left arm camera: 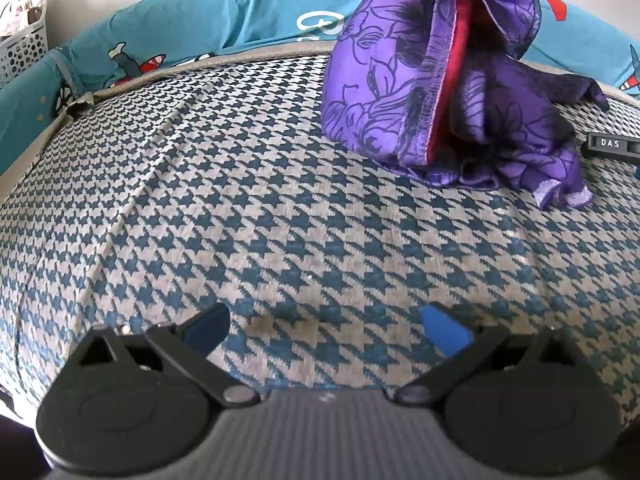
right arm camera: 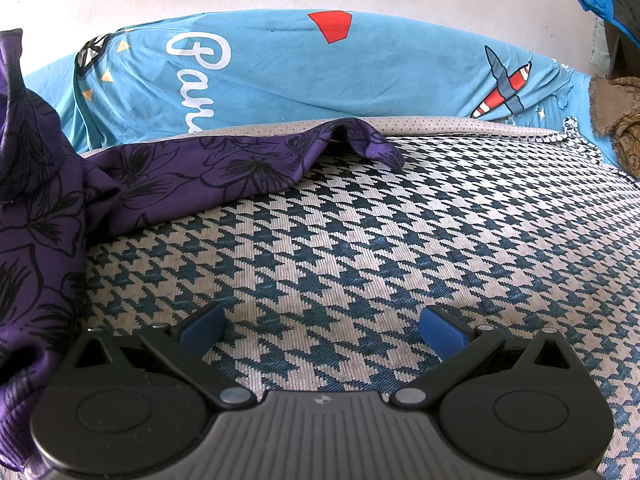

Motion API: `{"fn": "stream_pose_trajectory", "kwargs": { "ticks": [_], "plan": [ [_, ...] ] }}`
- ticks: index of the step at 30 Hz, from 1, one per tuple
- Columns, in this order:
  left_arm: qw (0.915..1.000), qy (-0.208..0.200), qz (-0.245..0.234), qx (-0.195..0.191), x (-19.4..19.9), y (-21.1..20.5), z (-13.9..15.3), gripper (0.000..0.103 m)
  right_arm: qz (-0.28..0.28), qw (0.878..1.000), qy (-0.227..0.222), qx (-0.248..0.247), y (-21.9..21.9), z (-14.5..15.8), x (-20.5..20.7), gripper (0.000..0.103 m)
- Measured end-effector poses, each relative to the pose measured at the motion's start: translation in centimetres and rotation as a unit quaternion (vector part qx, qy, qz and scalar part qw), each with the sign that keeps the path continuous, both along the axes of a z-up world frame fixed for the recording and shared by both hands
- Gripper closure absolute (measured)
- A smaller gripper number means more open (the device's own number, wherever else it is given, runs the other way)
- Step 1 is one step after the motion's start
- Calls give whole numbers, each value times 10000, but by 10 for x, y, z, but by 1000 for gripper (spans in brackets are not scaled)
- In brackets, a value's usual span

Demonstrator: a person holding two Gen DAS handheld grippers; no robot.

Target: Fold clothes

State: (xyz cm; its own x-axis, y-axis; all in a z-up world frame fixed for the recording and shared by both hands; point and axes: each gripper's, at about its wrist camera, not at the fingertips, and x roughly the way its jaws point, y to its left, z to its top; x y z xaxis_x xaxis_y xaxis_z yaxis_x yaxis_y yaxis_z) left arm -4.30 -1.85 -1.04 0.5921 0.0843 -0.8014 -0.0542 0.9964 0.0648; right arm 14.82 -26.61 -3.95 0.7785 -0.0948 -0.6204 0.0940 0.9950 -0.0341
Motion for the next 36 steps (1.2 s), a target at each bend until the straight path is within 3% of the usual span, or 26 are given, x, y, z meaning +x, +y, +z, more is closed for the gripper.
{"fn": "stream_pose_trajectory", "kwargs": {
  "ticks": [12, 36],
  "plan": [
    [9996, 6, -96, -259, 9, 4, -1, 0, -1, 10000, 0, 0, 0, 0, 0, 0],
    [9996, -107, -126, -246, 10, 11, -7, 0, 39, 9999, 104, 2, 1, 1, -4, 0]
  ]
}}
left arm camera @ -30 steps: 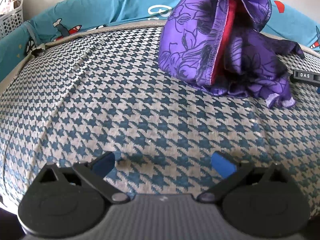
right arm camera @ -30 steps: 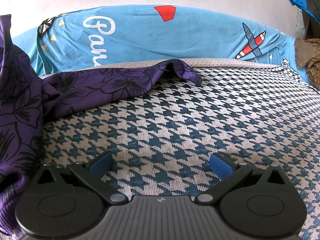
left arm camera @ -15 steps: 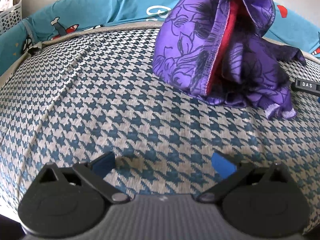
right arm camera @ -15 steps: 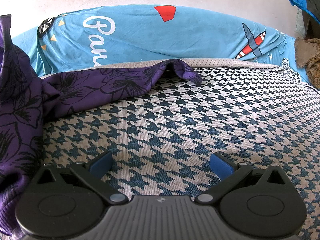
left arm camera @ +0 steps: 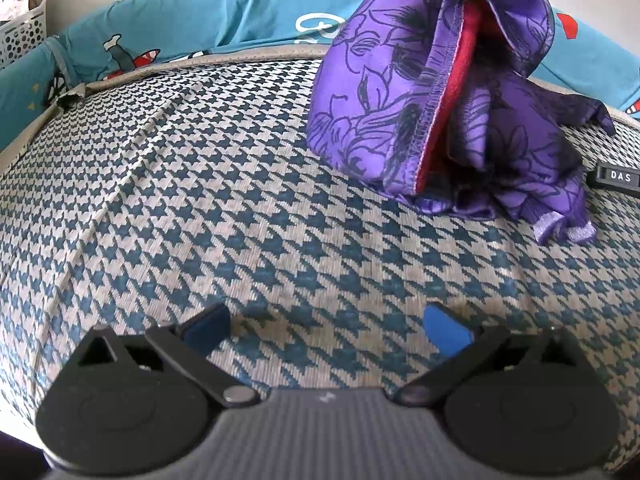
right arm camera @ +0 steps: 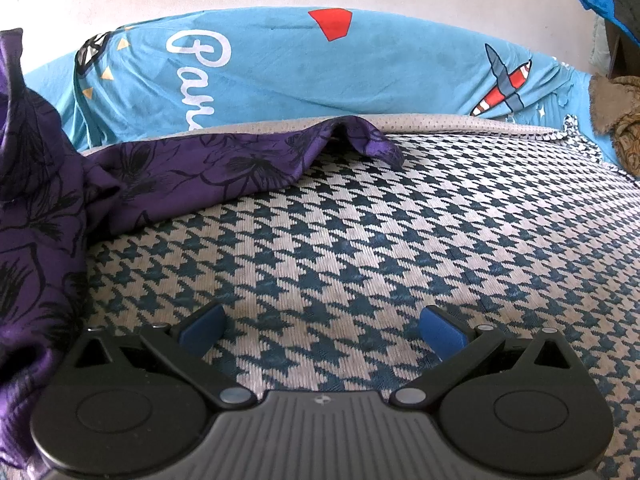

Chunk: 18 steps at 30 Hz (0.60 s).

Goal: Fold clothes
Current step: 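Move the open right gripper toward the heaped purple floral garment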

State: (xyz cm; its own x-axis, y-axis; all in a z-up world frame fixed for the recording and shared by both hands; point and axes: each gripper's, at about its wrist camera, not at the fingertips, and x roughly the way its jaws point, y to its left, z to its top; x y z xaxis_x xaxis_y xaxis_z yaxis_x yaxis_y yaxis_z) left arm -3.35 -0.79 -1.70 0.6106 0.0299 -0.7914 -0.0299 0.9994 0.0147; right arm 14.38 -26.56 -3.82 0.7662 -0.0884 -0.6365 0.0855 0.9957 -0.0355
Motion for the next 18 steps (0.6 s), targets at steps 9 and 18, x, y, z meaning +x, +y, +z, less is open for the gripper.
{"fn": "stream_pose_trajectory", "kwargs": {
  "ticks": [9, 18],
  "plan": [
    [10000, -29, 41, 31, -1, -3, 0, 0, 134, 9994, 309, 11, 5, 5, -21, 0],
    [9999, -38, 103, 66, -2, -5, 1, 0, 327, 9976, 607, -46, 11, 10, -35, 0]
  ]
}}
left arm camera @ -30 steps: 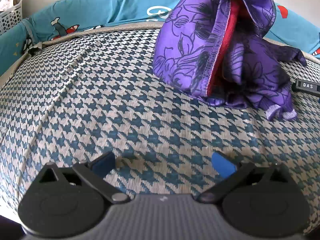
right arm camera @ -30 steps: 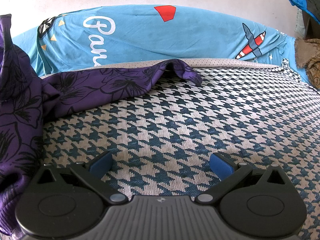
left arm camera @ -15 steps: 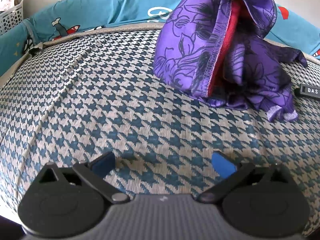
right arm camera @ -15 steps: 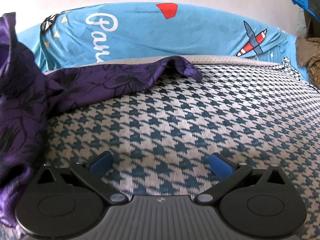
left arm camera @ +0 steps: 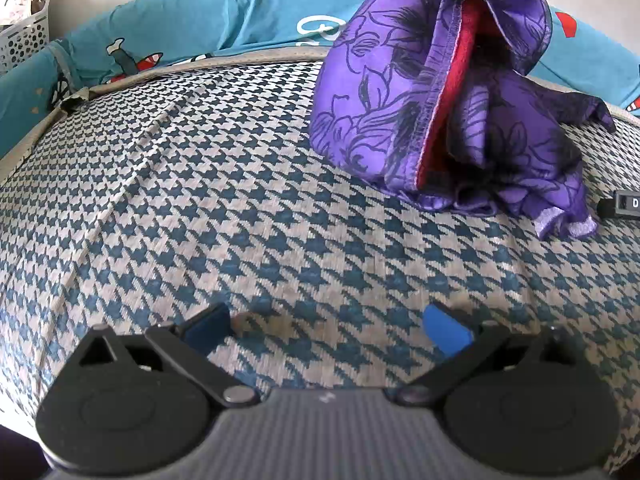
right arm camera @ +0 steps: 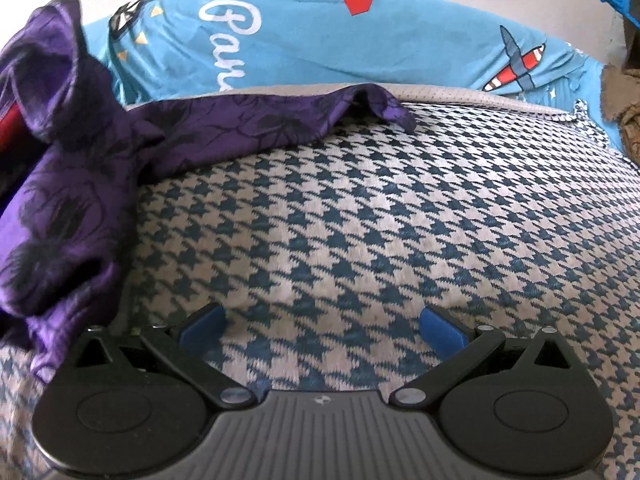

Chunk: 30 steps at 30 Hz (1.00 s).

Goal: Fold clothes
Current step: 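Move the open right gripper toward the heaped purple floral garment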

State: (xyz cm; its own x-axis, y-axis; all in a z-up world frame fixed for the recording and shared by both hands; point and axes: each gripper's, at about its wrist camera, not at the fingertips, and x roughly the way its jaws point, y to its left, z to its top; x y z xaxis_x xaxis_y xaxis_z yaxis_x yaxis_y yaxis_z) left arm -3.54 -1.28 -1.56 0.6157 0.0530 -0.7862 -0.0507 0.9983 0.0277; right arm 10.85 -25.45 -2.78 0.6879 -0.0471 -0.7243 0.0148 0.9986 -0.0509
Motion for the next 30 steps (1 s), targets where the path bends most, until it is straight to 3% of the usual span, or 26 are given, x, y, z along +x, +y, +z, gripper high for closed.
{"fn": "stream_pose_trajectory", "kwargs": {
  "ticks": [15, 30],
  "plan": [
    [9999, -55, 141, 16, -3, -1, -2, 0, 34, 9960, 226, 864, 3, 13, -29, 0],
    [9992, 105, 376, 45, -11, -7, 3, 0, 276, 9965, 648, 450, 30, 16, -60, 0]
  ]
}}
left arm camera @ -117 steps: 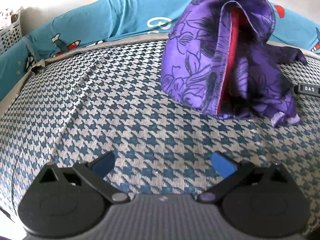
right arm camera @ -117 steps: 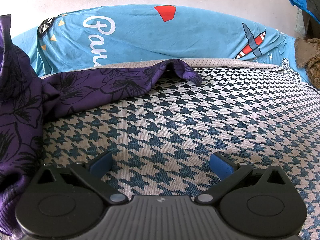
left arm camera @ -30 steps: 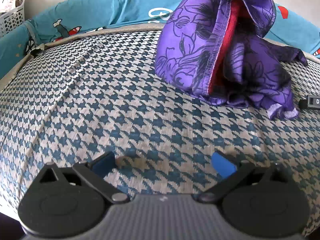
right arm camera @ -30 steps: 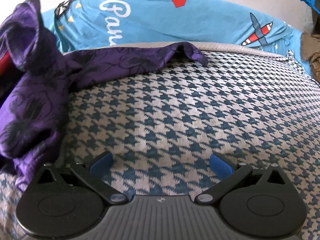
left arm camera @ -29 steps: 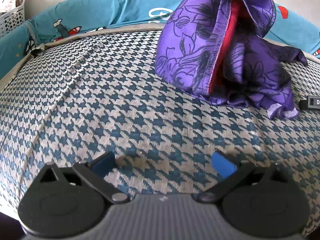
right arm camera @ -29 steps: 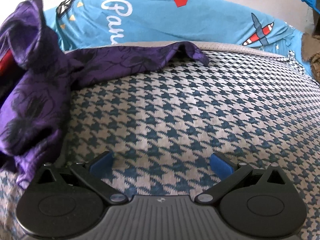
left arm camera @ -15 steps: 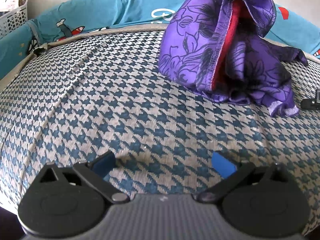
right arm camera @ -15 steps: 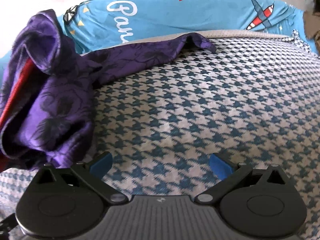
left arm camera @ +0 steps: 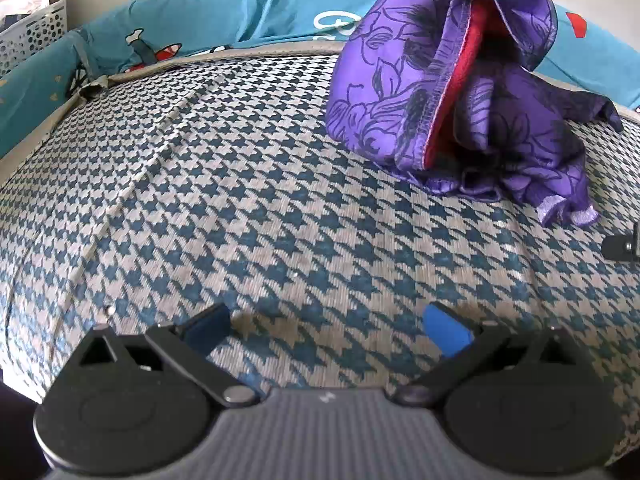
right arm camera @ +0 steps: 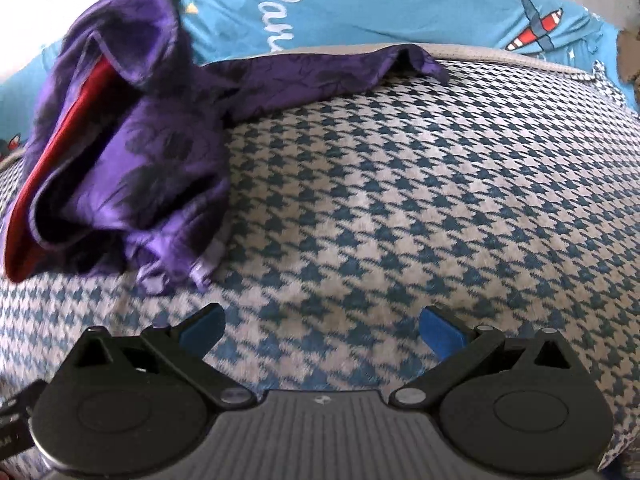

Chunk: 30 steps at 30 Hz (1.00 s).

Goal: Fold clothes
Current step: 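Move the open right gripper toward the heaped purple floral garment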

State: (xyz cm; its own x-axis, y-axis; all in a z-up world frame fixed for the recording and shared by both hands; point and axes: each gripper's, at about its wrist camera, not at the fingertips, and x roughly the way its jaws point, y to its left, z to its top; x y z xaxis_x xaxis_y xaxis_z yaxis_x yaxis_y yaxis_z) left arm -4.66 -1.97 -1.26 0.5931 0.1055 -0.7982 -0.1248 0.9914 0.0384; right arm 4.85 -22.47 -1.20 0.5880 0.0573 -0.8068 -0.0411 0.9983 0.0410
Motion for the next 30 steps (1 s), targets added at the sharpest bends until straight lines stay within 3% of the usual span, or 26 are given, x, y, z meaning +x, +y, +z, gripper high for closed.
{"fn": "stream_pose_trajectory", "kwargs": {
  "ticks": [8, 30],
  "plan": [
    [10000, 25, -15, 26, -9, -5, 6, 0, 343, 9994, -2, -67, 13, 4, -18, 0],
    [9995, -195, -155, 201, -33, -26, 35, 0, 396, 9980, -473, 172, 20, 24, -58, 0]
  ]
}}
